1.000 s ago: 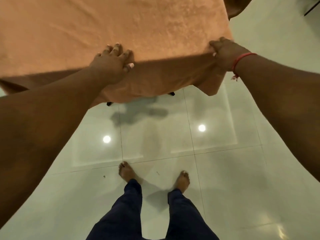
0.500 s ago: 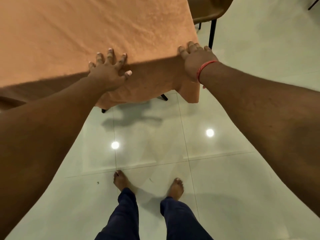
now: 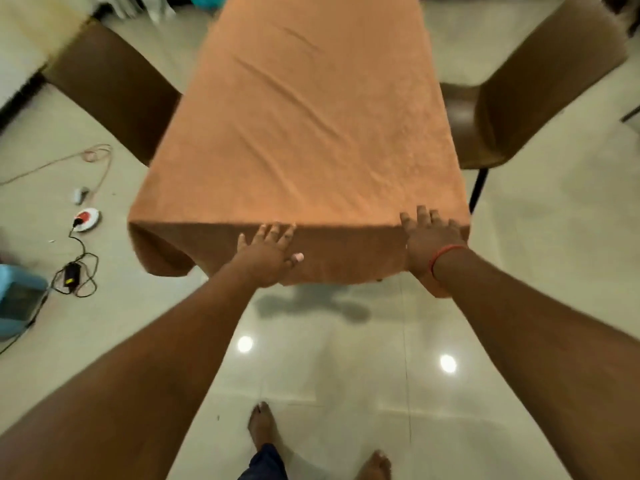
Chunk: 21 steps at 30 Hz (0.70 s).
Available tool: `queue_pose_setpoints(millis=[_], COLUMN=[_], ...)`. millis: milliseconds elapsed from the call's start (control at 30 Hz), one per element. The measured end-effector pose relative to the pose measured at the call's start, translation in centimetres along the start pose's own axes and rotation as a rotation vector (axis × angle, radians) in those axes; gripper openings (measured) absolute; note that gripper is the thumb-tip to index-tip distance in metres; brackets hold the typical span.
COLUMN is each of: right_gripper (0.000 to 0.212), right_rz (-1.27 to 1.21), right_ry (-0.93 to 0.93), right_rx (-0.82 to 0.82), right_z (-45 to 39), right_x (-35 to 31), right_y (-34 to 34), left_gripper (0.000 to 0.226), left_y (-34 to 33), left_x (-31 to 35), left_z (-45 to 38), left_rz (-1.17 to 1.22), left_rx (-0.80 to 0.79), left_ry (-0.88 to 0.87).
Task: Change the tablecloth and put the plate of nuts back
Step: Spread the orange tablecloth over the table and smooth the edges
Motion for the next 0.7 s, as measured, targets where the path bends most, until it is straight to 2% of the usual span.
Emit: queue_pose_setpoints(millis=[200,333,400,533,700], right_gripper=[0.072,0.074,0.074,0.070,0.064], right_rz=[-0.121,-0.103,-0.098,-0.108,-0.115], right_ry=[0.171,0.234,0.238,0.224,0.171], right_rx=[-0.058,-0.075,-0.085,-0.061,-0.084], right_z=[-3.9,-8.8,-12.0,-18.6,-22.3], right_x=[-17.4,-29.1,-34.1,-42.4,-46.8], right_y=[2.9,4.4,5.1,6.0,5.3], left_gripper=[0.075,0.074,0.072,0.070,0.066], left_y=[0.3,1.0,1.6,1.2,-0.6], left_x=[-17.4,-26.0,-28.4,-31.3,-33.5], left_z=[1.4,-1.5,-3.8,-8.4,-11.0], left_rz=[0.096,0.092,0.064,0.102,0.088], left_rx=[0.012,0.084,0.147,0.168,0.100], left_ry=[0.170,0.154,0.103,0.002,-0.074])
Point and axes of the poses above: each hand's wrist, its own z-axis away from the middle knuckle, its own y-axis out of the back of the hand, x = y × z, the point moved 10 cm from there along -z, towards the middle knuckle, and after that the axes turned 14 degrees about y, right-handed, at the moved point
